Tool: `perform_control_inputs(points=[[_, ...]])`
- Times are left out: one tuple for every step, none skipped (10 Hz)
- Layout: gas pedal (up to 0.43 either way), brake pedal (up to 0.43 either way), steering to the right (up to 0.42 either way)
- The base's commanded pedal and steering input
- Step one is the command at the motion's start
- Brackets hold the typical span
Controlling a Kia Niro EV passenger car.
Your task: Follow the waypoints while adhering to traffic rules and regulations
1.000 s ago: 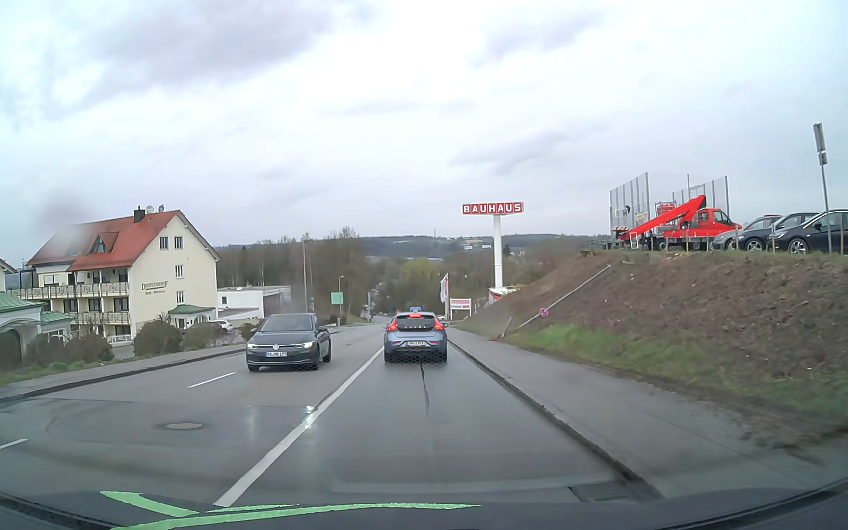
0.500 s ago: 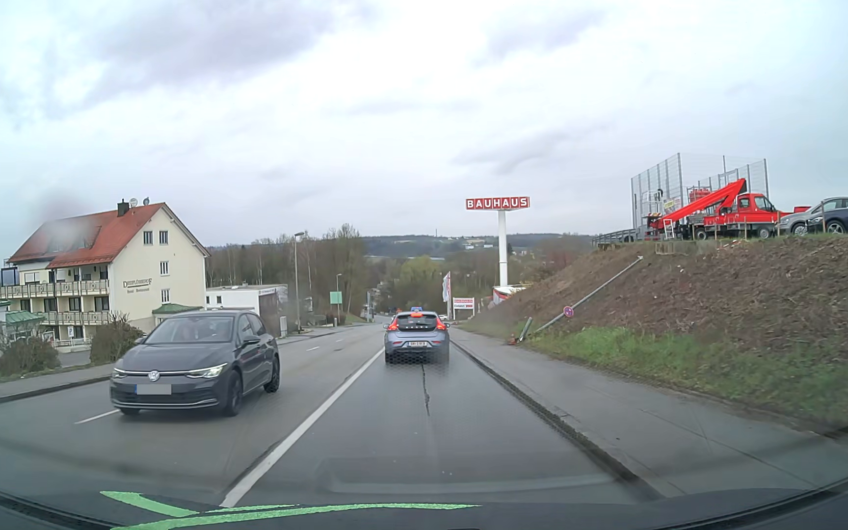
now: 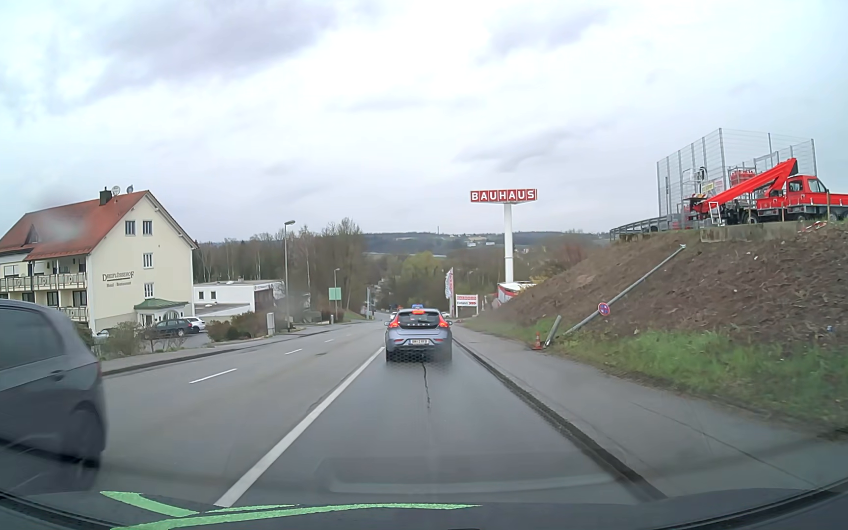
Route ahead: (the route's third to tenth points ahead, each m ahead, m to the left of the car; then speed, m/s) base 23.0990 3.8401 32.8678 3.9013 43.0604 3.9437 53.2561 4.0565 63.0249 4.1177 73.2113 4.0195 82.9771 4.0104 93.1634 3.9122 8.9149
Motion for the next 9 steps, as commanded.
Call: perform_control_inputs(points=[[0.000,0.177,-0.005],[0.000,0.177,-0.005],[0.000,0.177,-0.004],[0.000,0.177,-0.004],[0.000,0.177,-0.004],[0.000,0.183,-0.002],[0.000,0.189,-0.001],[0.000,0.195,0.000],[0.000,0.195,0.000]])
